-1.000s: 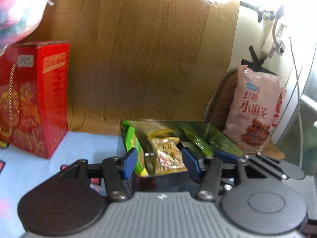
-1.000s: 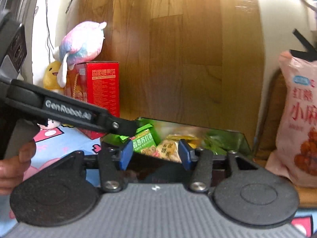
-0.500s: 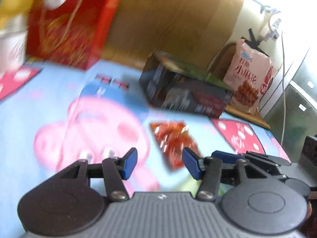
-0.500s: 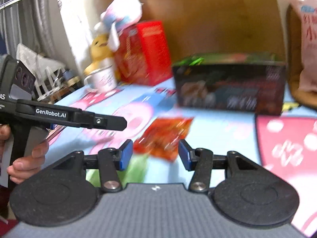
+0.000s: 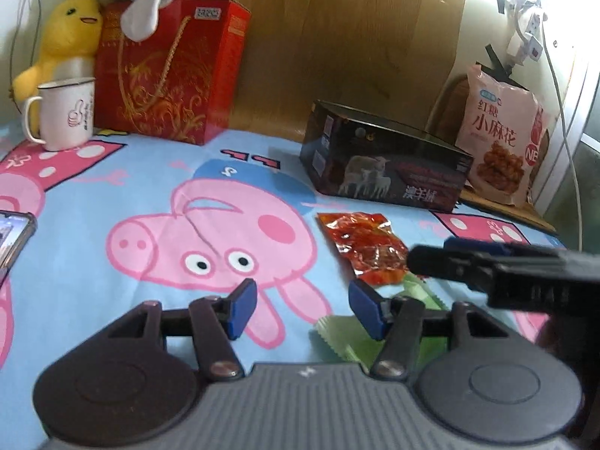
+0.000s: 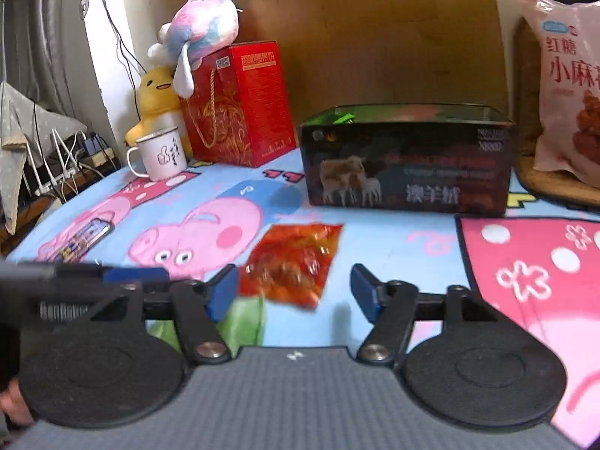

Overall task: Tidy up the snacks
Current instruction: 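Move the right tool to the orange spicy-strip packet and grasp it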

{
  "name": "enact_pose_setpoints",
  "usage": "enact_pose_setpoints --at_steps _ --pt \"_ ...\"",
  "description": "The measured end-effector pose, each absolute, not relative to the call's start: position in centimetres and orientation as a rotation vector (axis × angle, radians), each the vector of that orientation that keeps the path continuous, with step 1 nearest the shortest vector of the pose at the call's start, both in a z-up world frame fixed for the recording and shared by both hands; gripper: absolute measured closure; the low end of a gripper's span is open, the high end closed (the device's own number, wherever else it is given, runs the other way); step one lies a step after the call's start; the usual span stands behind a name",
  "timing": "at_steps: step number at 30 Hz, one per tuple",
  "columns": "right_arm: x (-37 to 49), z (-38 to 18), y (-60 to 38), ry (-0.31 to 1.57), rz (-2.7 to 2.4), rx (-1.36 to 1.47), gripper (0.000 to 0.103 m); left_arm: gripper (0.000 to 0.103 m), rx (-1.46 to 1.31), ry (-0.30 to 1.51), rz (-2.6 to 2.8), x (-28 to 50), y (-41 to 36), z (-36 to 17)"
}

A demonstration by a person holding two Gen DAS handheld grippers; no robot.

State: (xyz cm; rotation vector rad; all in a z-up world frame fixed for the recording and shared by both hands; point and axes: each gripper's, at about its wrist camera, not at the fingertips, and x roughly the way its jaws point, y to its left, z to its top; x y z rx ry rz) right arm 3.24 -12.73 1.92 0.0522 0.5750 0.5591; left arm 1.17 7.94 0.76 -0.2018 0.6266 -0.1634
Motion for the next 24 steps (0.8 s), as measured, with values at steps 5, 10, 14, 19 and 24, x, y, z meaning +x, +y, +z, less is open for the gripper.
enact_pose_setpoints --at_steps 5,10,14,19,24 --pt "5.9 1.3 -9.6 0.629 0.551 -0.054 0.009 0.047 -0.36 0.61 -0.152 1.3 10.9 0.5" --pt "6.3 0.3 -6.9 0.644 0.556 -0.203 0.026 0.046 -0.39 0.603 -0.165 1.2 11.3 0.4" --pt "5.4 0.4 -8.5 0.629 0.551 -0.186 0.038 0.042 -0.369 0.601 -0.169 1.1 10.8 0.4" --pt "2.7 0.7 -13.9 0.599 0.43 -0.003 0.044 0.037 -0.336 0.603 -0.186 1.2 10.4 0.4" --pt "-1.5 0.6 -17.5 0.569 0.375 0.04 0.044 0.029 -0.193 0.616 -0.172 1.2 8.1 0.6"
